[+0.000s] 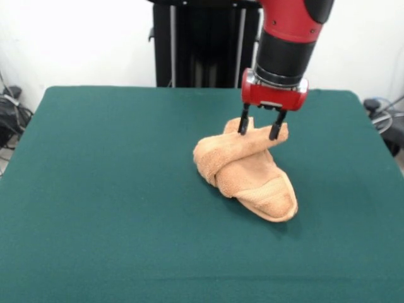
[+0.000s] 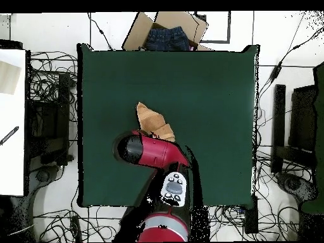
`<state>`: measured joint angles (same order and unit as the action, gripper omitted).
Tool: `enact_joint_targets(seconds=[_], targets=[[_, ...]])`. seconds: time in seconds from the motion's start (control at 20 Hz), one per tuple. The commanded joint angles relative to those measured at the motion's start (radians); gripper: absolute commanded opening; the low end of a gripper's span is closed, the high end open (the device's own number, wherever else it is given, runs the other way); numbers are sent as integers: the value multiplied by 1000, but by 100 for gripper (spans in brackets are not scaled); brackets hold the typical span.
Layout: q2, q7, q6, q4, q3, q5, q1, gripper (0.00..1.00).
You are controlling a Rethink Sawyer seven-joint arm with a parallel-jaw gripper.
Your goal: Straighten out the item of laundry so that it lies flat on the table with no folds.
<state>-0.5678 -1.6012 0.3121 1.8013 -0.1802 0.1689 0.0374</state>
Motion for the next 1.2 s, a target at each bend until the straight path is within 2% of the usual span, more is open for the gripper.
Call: enact_joint_targets(seconds=[0.05,0.85,1.05,1.2], targets=[[32,-342,10,18,-67,83,61,100],[71,-275,-105,41,-9,108,3,100],[104,-230,-201,66,87,76,-100,100],[124,-216,-237,63,111,55,-134,100]])
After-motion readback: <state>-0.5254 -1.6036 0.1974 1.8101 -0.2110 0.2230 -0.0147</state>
